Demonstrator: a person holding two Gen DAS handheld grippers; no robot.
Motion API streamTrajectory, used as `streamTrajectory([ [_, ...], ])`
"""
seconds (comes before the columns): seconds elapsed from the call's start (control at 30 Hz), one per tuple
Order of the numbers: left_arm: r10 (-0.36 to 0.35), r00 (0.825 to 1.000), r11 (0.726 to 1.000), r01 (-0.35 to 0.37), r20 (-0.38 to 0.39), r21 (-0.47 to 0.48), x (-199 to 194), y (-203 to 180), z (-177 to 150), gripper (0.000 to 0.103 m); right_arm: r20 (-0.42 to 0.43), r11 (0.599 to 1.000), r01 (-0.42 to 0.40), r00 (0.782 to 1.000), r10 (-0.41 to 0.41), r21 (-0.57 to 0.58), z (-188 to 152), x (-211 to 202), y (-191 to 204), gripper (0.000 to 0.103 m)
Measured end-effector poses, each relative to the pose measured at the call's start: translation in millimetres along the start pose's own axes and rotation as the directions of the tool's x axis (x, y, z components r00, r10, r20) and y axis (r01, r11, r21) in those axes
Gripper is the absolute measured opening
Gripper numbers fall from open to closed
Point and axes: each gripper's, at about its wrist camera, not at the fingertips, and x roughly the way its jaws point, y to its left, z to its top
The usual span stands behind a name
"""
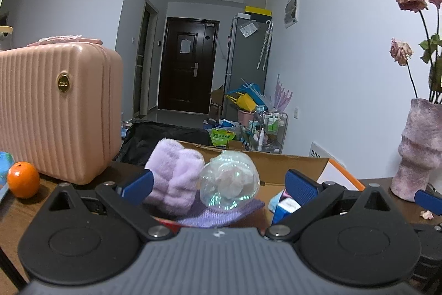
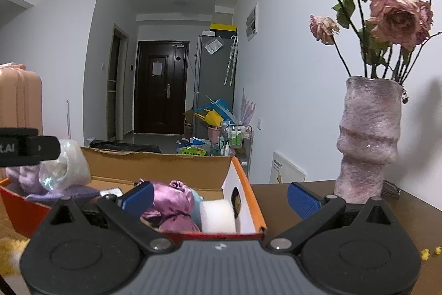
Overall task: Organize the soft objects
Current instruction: 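Withdraw both tools from the box toward the plush sheep and white wedge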
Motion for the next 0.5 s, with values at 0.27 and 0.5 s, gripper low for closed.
streamTrajectory([
  [0.27, -0.008, 1.0, 1.0, 0.009, -0.016, 0.015, -28, 6, -11, 0.103, -0.012, 1.0, 0.002, 1.0, -0.002, 0.002, -7, -28, -8, 0.103],
  [0.5, -0.019, 0.999, 0.999, 0.02, -0.042, 0.029, -48, 13, -17, 0.103, -0.027, 1.0, 0.003, 1.0, -0.002, 0.005, -12, -50, -15, 0.103],
])
